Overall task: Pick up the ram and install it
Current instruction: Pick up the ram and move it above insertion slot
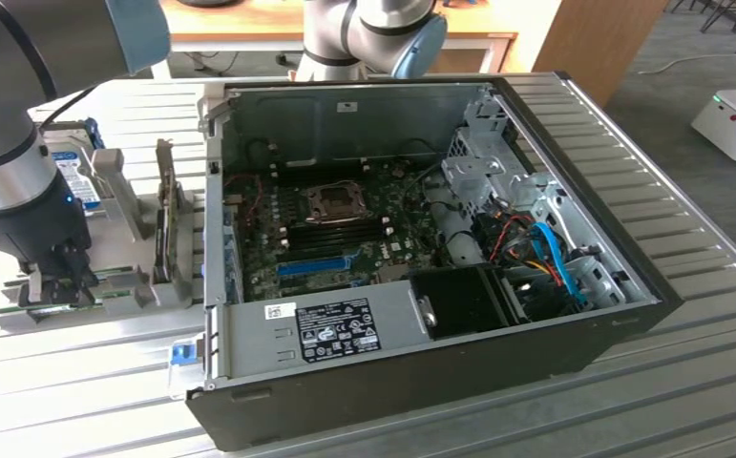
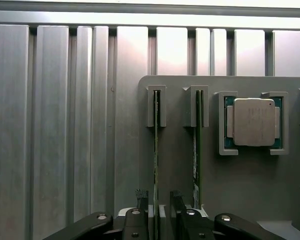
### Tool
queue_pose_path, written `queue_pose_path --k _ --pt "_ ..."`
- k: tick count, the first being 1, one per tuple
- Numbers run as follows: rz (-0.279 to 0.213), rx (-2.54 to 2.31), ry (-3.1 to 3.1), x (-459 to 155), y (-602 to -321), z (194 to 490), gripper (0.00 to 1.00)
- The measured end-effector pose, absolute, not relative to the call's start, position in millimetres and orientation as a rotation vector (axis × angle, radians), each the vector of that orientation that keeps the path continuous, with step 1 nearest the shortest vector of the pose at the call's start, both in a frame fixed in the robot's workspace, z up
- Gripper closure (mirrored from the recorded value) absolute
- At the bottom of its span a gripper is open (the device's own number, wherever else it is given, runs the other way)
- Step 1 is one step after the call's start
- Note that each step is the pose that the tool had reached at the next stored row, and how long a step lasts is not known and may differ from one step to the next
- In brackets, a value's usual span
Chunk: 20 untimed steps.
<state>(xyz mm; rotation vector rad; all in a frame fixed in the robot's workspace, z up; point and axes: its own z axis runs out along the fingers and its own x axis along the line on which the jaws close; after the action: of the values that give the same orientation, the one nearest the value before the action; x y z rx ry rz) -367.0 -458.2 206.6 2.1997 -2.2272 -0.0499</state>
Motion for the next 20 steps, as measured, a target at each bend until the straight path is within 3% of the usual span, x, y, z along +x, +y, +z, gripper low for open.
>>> queue_pose_path --k 20 --pt "-0.049 2.201 -2.227 -369.4 -458.2 200.2 0.69"
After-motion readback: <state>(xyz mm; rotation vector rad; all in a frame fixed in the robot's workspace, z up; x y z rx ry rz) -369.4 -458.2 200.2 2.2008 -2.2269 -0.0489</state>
